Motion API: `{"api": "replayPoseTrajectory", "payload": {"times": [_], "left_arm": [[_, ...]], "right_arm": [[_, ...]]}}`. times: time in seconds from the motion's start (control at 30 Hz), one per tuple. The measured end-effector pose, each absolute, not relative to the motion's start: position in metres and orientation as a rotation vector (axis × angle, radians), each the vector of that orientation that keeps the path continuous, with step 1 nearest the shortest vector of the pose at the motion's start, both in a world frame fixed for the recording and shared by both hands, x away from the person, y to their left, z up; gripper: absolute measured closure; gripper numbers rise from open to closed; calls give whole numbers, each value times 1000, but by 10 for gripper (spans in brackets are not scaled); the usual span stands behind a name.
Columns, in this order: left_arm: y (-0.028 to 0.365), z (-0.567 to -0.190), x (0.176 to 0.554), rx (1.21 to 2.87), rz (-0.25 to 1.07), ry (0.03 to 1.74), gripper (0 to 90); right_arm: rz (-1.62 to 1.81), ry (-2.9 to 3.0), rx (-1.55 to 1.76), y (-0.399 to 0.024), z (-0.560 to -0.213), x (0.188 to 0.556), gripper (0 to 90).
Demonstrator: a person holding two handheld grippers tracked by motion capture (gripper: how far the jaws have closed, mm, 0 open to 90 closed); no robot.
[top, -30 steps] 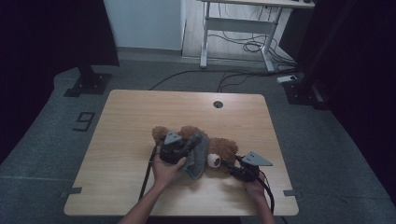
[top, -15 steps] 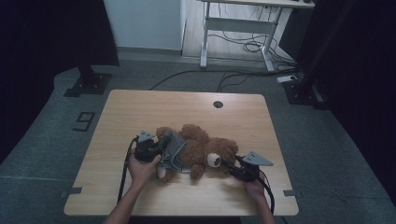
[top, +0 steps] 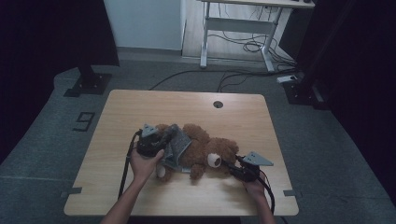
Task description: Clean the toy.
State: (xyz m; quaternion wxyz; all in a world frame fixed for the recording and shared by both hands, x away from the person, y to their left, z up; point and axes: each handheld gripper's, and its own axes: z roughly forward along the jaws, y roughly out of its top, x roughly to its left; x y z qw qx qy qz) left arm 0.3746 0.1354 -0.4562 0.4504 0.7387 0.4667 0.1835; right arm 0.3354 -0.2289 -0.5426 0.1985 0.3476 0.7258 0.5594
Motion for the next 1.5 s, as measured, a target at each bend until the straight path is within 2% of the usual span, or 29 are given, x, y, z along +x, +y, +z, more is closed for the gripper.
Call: {"api": "replayPoseTrajectory", "payload": {"times": [0.2, 0.53, 0.67, 1.0, 1.2, 1.33, 1.5], "left_arm": [[107, -451, 399, 1885, 402, 1174, 776], [48, -444, 408, 1982, 383, 1070, 775], [38, -447, 410, 2039, 406, 1056, 775], [78, -448, 416, 2050, 418, 1159, 769], [122, -461, 416, 2019, 438, 1249, 773], [147, -473, 413, 1988, 402, 1301, 774], [154, -468, 405, 1961, 407, 1285, 775]], "right_arm": [[1567, 2027, 974, -229, -543, 335, 563], [1560, 2029, 964, -230, -542, 335, 563], [1557, 2030, 963, -230, -542, 335, 563], [1531, 2038, 926, -227, -541, 333, 563], [1532, 2042, 919, -228, -541, 333, 563], [1533, 2040, 919, -228, -541, 333, 563], [1532, 2041, 926, -228, -541, 333, 563]]}}
